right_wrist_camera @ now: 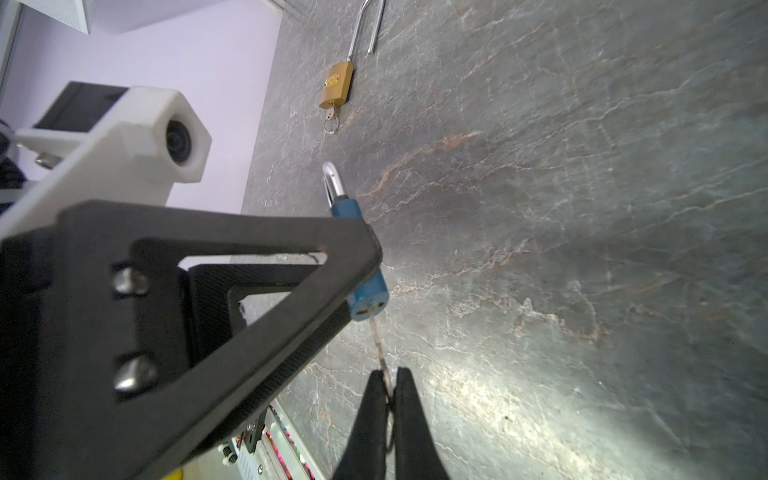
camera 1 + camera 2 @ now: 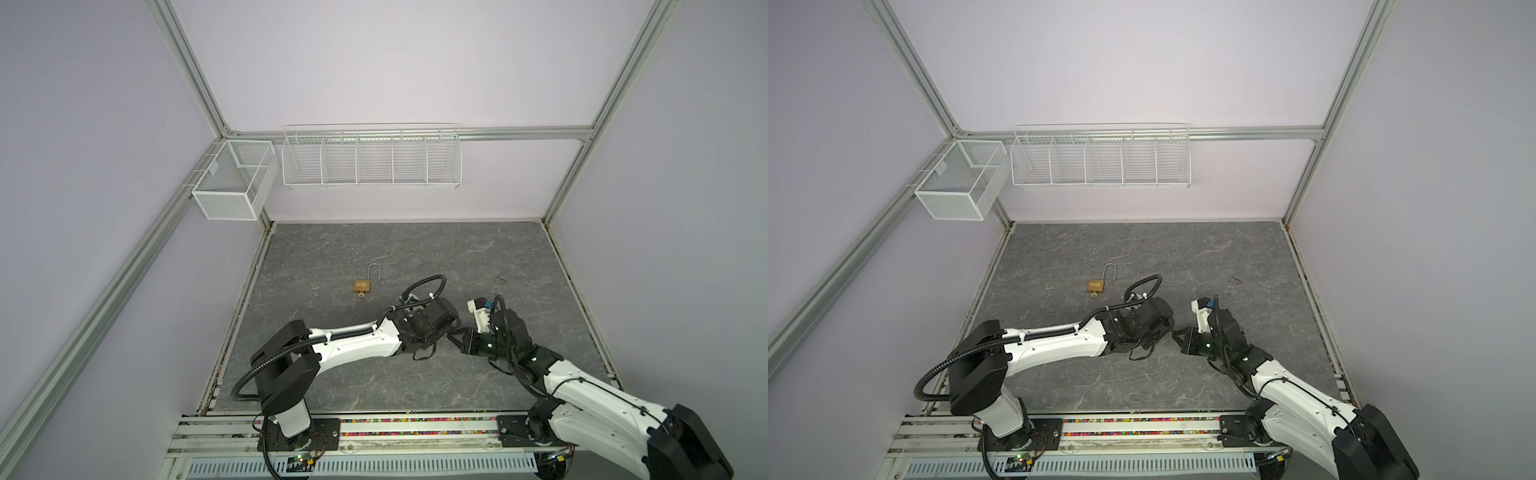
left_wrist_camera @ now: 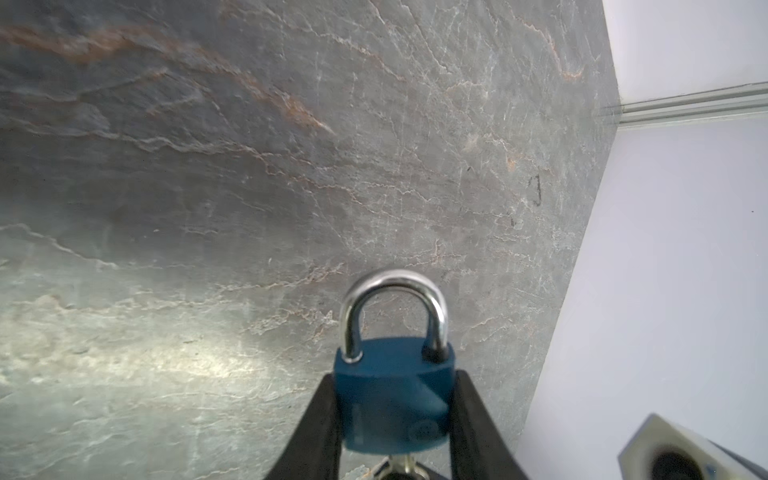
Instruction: Unlock with the key
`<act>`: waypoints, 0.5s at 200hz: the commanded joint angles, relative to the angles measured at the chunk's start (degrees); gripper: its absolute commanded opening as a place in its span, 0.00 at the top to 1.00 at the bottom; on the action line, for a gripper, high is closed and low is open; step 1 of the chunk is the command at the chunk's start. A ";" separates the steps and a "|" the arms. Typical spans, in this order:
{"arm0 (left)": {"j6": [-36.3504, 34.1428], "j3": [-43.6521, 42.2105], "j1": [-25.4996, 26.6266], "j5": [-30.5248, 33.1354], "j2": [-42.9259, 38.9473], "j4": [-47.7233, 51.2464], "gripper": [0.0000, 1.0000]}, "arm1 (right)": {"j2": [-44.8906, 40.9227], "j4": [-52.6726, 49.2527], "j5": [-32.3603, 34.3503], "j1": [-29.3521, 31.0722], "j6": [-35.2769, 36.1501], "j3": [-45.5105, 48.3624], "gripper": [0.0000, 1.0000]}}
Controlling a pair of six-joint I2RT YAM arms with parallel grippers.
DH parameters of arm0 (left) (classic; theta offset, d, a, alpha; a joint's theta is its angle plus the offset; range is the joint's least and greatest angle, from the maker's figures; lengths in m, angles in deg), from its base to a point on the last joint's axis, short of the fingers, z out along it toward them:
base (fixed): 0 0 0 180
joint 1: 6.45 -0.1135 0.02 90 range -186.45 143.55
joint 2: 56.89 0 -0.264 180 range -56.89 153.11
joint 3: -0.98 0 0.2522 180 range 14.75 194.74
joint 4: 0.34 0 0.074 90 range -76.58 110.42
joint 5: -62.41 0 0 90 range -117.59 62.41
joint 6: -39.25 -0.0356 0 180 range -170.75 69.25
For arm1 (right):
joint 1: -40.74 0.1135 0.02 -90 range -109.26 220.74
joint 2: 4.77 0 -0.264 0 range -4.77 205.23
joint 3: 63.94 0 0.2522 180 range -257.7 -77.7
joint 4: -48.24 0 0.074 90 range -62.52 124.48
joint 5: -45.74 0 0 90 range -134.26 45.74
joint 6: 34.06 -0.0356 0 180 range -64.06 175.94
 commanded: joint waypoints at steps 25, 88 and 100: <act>0.74 3.53 2.82 -2.08 1.04 -0.78 1.00 | -1.11 -6.99 10.24 0.22 4.78 -4.13 0.94; 2.63 -2.87 2.73 -1.20 -0.72 -12.69 1.00 | -1.08 2.04 7.00 0.55 -1.77 -0.27 0.94; 2.74 -3.21 2.81 -0.96 -1.11 -12.77 1.00 | -0.23 3.88 5.70 0.34 -3.18 -0.31 0.94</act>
